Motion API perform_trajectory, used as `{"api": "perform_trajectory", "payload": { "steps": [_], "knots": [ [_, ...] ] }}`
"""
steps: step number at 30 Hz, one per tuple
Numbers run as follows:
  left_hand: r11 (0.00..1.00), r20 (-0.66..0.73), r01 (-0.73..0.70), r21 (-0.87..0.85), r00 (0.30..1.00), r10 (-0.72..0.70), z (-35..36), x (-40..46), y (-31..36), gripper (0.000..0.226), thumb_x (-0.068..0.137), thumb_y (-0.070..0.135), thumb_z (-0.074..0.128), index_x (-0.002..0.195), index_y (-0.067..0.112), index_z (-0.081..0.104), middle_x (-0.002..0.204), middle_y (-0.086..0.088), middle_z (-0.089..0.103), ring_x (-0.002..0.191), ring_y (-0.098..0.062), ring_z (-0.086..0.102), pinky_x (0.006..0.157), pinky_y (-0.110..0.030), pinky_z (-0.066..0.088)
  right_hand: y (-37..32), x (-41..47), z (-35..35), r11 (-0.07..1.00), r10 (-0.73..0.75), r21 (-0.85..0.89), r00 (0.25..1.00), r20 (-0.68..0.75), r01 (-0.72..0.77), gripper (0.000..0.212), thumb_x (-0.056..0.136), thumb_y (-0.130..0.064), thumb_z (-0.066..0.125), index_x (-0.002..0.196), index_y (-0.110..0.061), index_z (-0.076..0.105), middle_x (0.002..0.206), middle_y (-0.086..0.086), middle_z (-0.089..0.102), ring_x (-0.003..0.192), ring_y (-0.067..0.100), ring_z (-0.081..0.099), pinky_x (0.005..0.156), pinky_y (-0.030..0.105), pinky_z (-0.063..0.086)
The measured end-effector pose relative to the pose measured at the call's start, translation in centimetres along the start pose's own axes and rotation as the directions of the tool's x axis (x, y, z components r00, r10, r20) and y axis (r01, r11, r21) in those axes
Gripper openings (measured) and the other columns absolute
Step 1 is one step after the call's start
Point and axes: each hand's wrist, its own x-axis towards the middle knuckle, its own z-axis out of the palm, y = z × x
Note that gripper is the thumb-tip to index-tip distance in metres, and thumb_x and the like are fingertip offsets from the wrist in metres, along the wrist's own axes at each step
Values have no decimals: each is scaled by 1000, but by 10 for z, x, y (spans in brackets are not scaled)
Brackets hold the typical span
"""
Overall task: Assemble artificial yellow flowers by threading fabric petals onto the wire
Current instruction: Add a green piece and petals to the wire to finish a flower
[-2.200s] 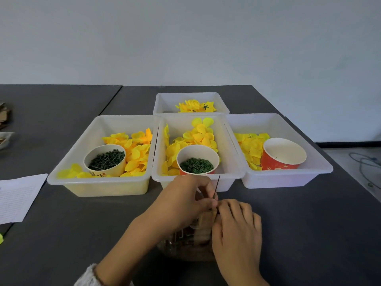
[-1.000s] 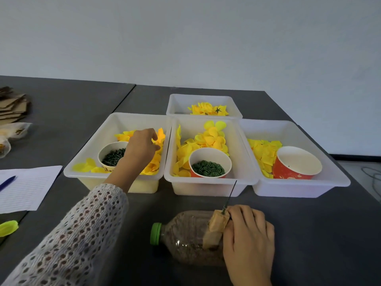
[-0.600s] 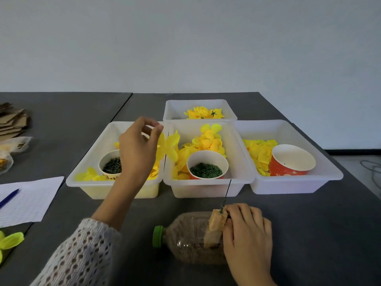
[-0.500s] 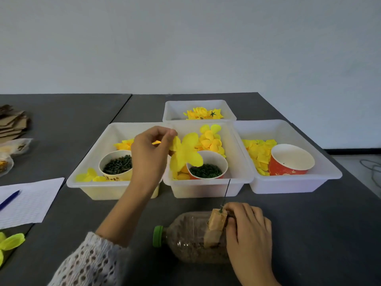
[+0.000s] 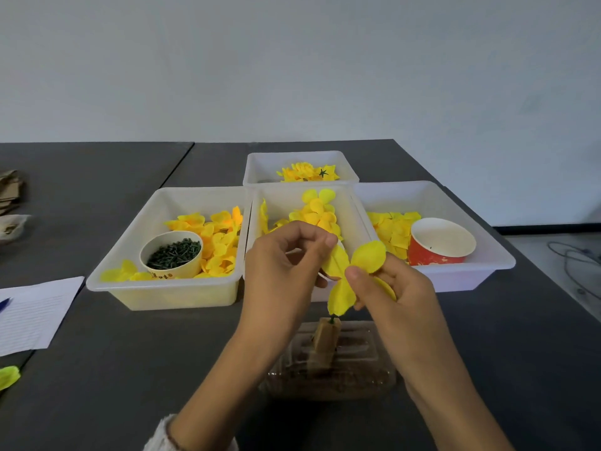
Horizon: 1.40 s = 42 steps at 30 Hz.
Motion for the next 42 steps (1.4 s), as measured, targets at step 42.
{"api": "perform_trajectory", "payload": {
  "steps": [42],
  "knots": [
    [952, 193, 300, -63, 940, -283, -3, 5, -24, 21, 94, 4, 61, 114, 10, 59, 78, -5, 62, 61, -12, 57, 52, -21, 47, 71, 32, -6, 676, -659, -446, 752, -11, 586, 10, 82, -4, 71, 88, 1, 65, 93, 10, 58, 96, 3, 49, 88, 13, 45]
  ]
}}
